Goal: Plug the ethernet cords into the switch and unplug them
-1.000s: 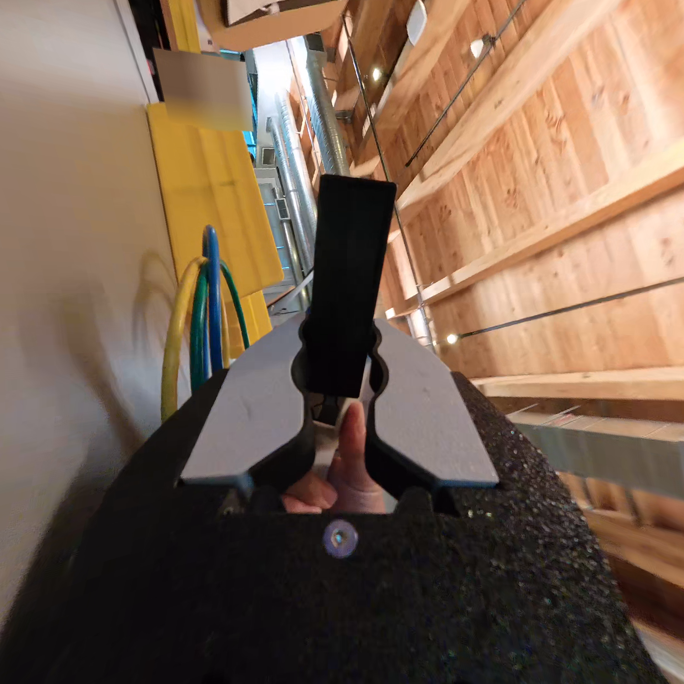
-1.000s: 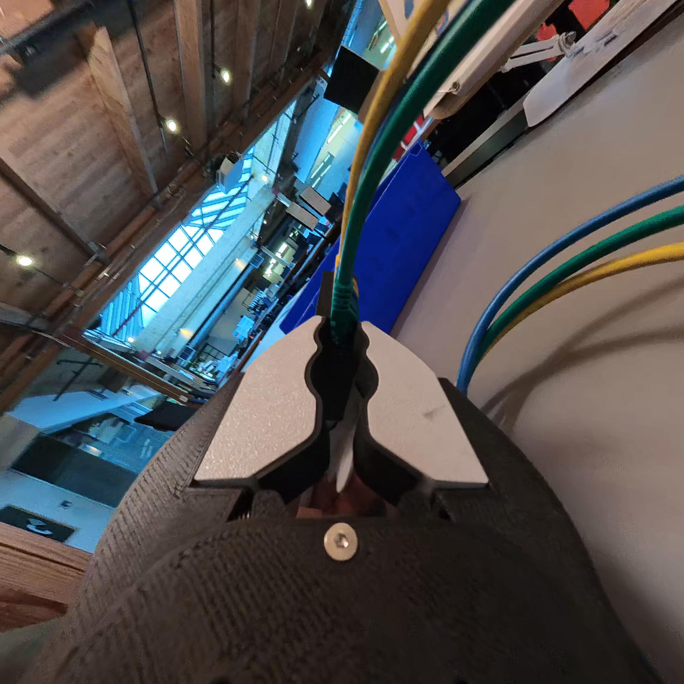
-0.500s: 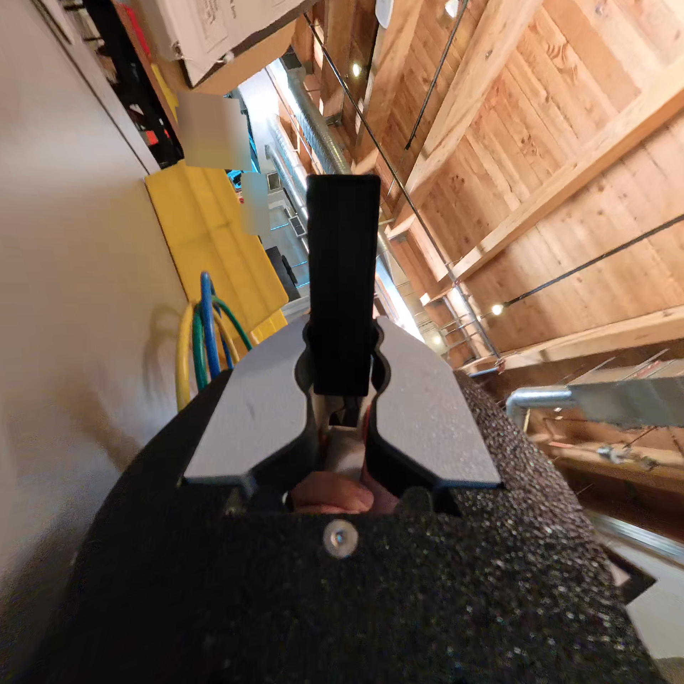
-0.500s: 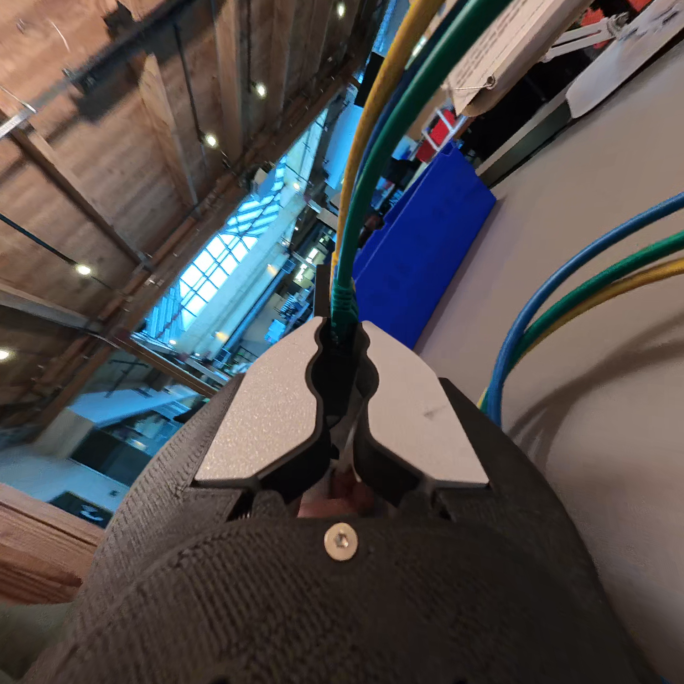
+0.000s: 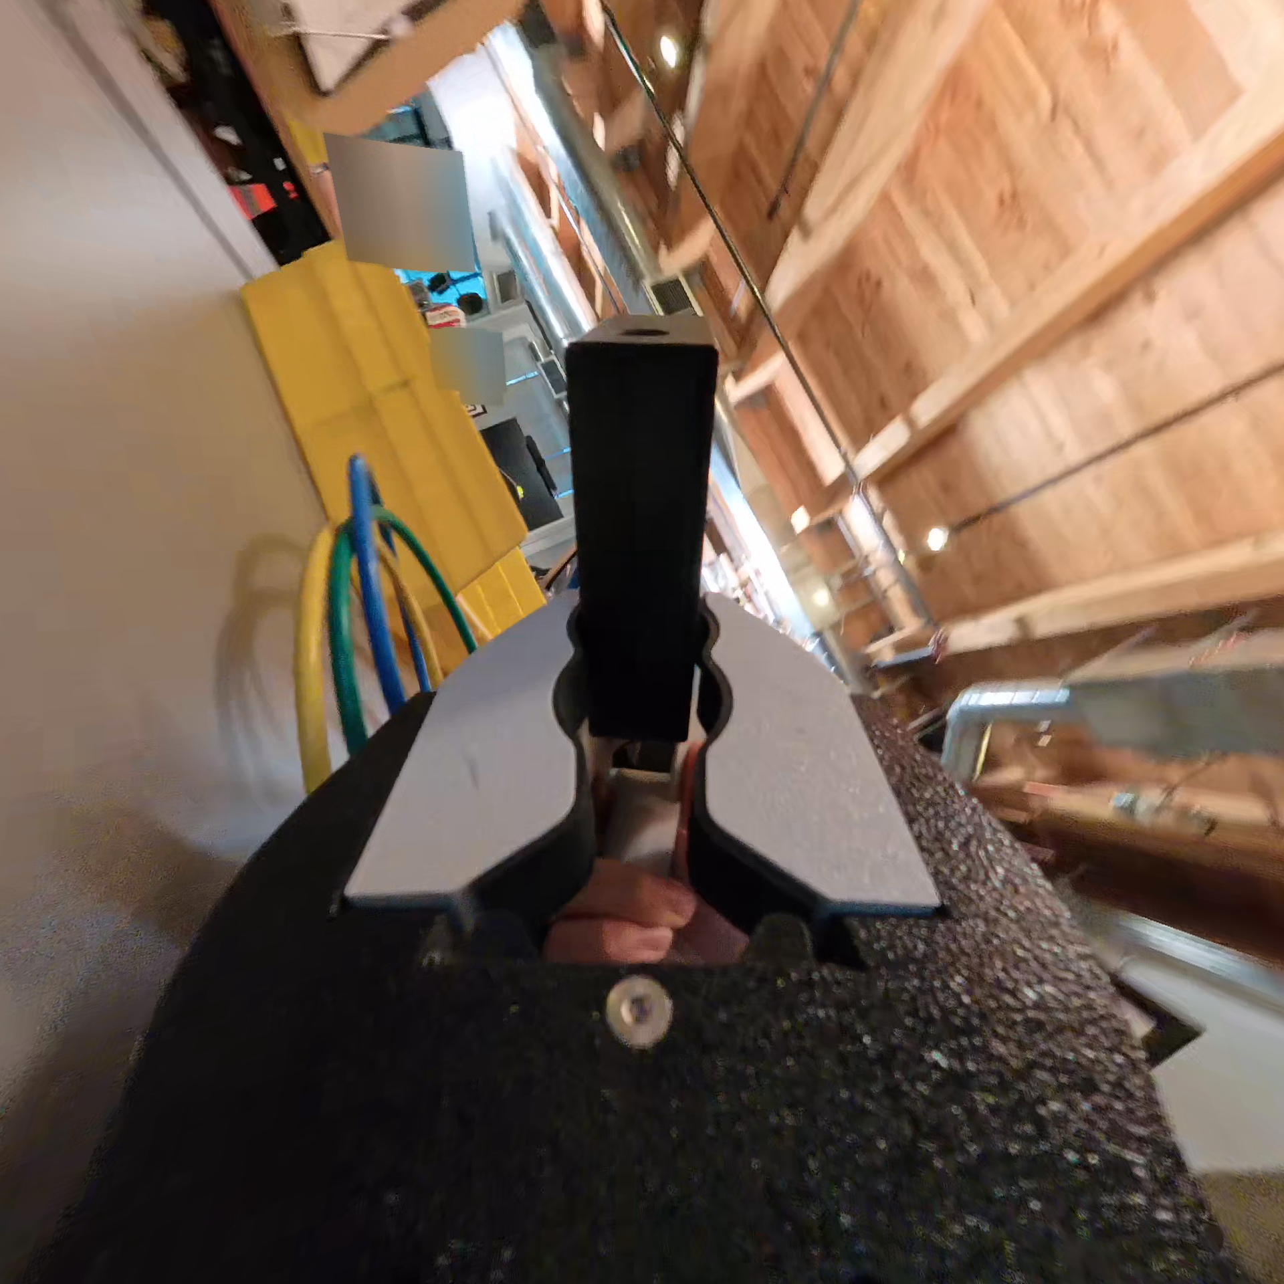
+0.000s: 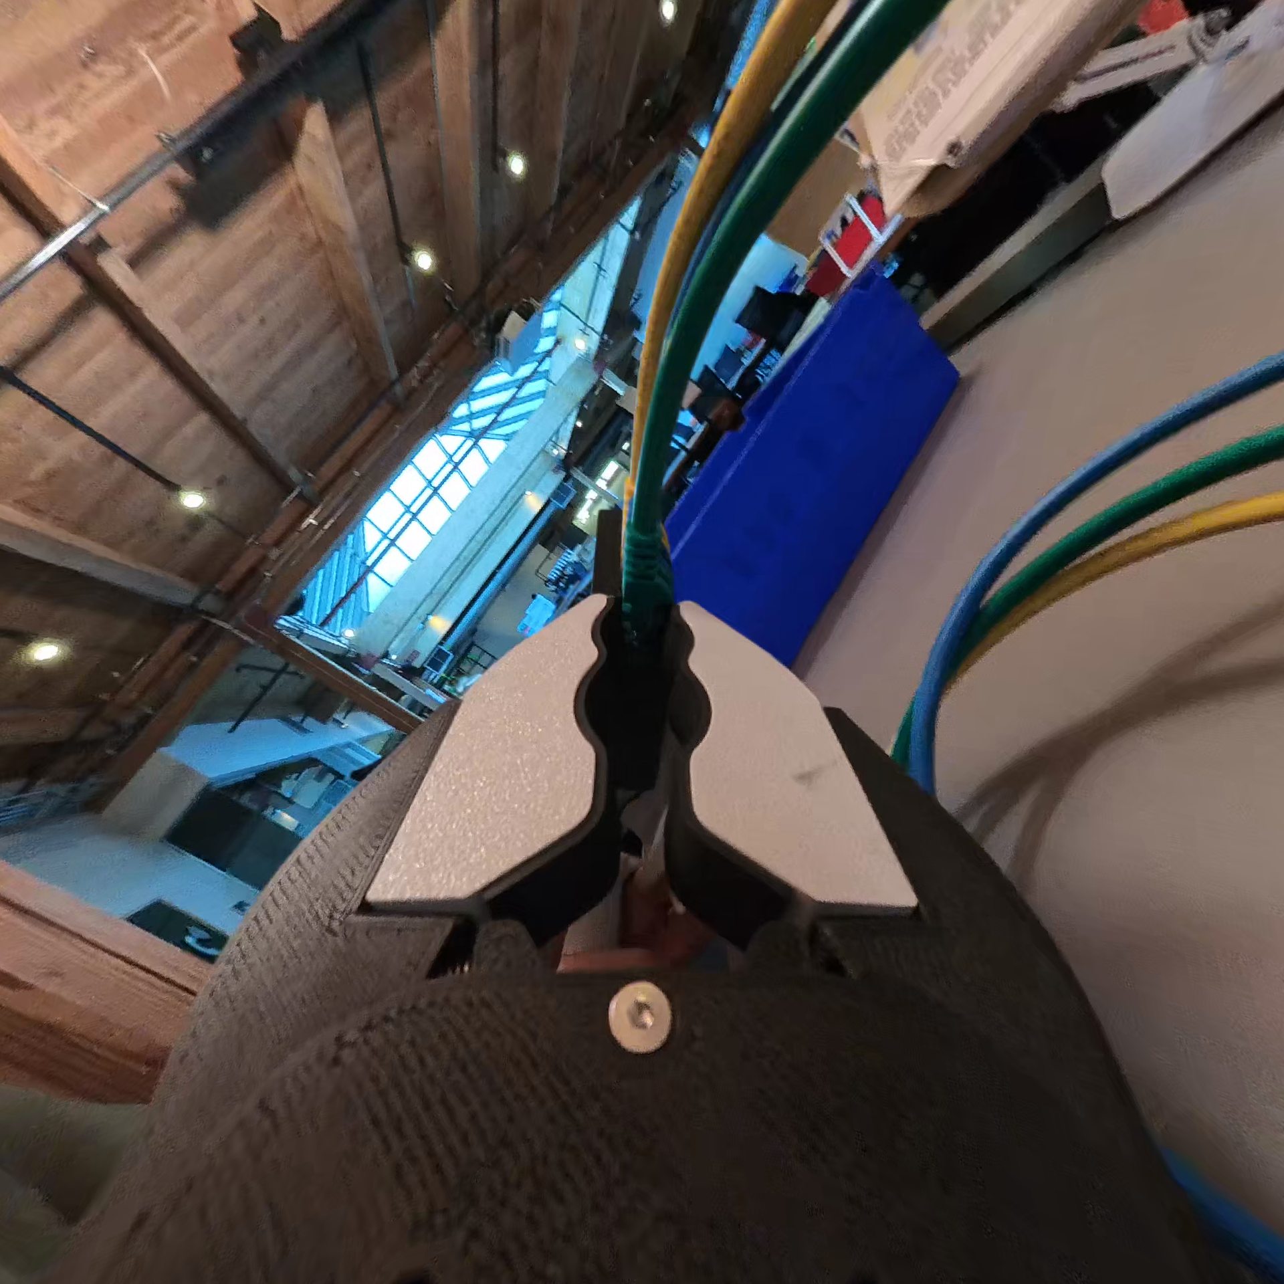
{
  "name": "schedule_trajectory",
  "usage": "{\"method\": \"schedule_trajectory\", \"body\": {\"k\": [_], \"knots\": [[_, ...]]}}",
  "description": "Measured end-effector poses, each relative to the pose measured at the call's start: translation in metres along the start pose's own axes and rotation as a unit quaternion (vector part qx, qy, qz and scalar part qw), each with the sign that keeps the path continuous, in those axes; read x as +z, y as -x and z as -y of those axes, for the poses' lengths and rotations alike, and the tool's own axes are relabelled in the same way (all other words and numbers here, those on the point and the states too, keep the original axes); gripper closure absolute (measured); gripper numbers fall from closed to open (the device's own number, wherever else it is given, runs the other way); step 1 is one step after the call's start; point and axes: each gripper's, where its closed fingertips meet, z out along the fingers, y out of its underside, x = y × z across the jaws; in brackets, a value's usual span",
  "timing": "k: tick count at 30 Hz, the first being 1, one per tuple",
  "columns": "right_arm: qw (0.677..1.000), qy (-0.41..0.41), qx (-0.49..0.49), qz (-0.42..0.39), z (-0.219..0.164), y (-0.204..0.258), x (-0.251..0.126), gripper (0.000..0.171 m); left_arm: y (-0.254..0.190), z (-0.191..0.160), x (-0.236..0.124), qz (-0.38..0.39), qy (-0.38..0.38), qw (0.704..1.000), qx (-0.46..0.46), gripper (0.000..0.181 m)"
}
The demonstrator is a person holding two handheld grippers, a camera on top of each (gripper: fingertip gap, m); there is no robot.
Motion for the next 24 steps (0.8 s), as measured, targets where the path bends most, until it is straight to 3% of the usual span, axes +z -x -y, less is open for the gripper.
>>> {"method": "schedule_trajectory", "body": {"k": [3,5,7,20,24], "knots": [[1.000,0.000,-0.016,0.010,0.004,0.010,-0.003,0.158,-0.012,0.000,0.004,-0.012,0.023,0.998,0.051,0.154],[1.000,0.006,-0.014,0.002,0.001,0.005,-0.007,0.158,-0.013,0.001,0.004,-0.009,0.034,0.998,0.053,0.139],[1.000,-0.003,0.006,0.010,-0.001,0.003,-0.010,0.158,-0.007,0.001,0.001,0.002,0.054,0.997,0.057,0.154],[0.999,-0.015,0.022,-0.024,-0.008,-0.012,-0.010,0.159,0.009,0.004,-0.004,0.004,0.007,0.999,-0.032,0.155],[0.999,0.002,-0.021,-0.035,-0.007,-0.009,-0.011,0.158,0.006,0.003,-0.004,0.009,0.019,1.000,0.018,0.155]]}}
